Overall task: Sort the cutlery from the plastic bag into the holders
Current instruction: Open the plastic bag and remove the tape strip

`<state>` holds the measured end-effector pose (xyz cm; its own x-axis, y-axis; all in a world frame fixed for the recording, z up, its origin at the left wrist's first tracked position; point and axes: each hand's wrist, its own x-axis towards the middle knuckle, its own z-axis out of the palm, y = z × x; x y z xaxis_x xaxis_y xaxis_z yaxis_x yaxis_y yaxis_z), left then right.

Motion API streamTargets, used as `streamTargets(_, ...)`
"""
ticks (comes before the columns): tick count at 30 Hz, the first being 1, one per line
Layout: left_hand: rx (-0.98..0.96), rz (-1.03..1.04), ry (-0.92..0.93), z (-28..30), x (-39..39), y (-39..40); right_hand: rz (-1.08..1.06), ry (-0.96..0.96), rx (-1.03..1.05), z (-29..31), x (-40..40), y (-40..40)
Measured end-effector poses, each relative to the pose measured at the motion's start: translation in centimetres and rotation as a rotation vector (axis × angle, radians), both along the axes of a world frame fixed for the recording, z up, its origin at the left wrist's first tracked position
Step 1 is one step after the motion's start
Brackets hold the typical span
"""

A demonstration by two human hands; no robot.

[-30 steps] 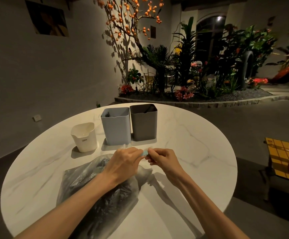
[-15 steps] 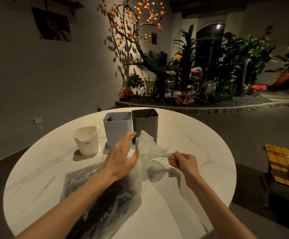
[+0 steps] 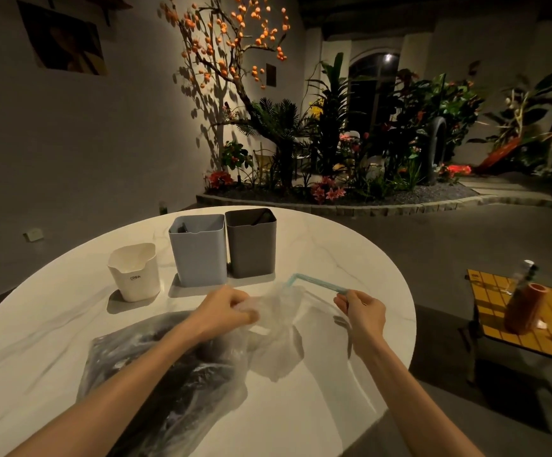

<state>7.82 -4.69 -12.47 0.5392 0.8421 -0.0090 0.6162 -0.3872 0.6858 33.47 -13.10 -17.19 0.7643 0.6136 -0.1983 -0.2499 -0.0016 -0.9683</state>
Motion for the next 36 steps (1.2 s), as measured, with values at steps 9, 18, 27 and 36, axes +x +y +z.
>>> streamTargets(9, -0.122, 0.056, -0.354, 0.4, 1.0, -0.7, 0.227, -0.390, -0.112, 1.2, -1.0, -2.3)
streamTargets(18, -0.081, -0.043, -0.046, 1.9, -1.6, -3.1, 0.465, -0.980, 0.067, 4.2, -8.7, -0.3)
streamTargets(27, 0.113, -0.146, 0.666, 0.8, -10.2, -5.4, 0.556, -0.408, 0.266, 4.5, -9.5, -1.0)
streamTargets(36, 0.132, -0.009, 0.770, 2.9, -16.0, -3.7, 0.783, -0.565, 0.270, 4.3, -12.1, -3.6)
